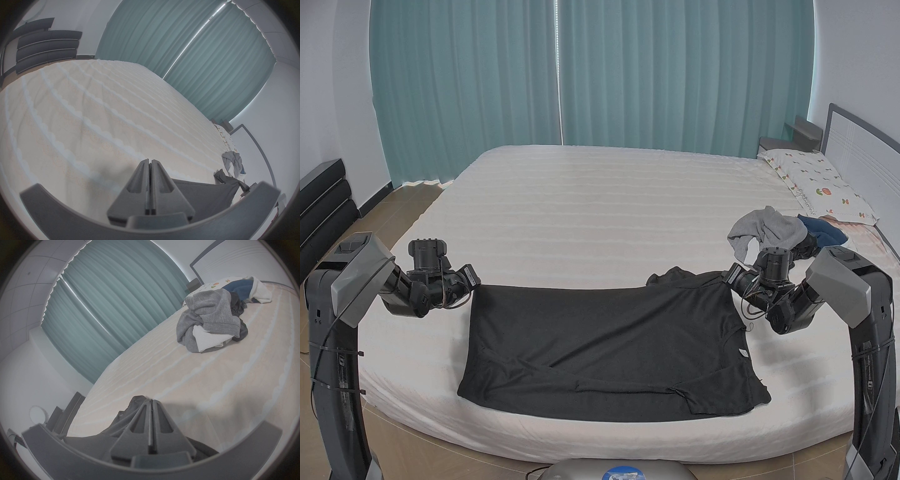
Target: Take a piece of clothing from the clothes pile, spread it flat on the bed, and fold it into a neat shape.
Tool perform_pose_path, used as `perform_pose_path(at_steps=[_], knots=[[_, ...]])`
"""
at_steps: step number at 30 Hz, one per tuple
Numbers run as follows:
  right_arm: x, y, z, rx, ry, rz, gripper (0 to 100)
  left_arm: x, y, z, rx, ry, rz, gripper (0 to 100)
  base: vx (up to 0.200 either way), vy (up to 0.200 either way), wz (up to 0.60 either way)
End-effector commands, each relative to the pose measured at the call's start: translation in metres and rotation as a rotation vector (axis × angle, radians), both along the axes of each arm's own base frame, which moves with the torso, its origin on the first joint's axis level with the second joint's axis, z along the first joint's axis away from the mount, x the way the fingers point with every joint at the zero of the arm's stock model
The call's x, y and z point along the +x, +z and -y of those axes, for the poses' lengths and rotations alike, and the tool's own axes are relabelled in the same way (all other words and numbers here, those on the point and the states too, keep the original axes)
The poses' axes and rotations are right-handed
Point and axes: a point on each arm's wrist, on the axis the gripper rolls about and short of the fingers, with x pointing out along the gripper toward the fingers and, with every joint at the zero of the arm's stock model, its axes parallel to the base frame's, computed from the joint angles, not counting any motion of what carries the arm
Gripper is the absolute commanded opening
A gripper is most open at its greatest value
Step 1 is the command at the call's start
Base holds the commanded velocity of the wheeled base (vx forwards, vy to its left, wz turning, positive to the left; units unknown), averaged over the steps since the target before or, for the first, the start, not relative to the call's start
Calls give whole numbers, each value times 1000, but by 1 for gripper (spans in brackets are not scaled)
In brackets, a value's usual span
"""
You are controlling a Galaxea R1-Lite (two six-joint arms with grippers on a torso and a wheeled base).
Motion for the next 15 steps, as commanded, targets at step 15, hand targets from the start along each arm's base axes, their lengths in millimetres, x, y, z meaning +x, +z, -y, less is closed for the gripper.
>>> perform_pose_path(at_steps=[15], knots=[[-23, 8, 12, 24, 64, 14, 0, -10, 3, -9, 4, 19, -15, 0, 0, 0, 0]])
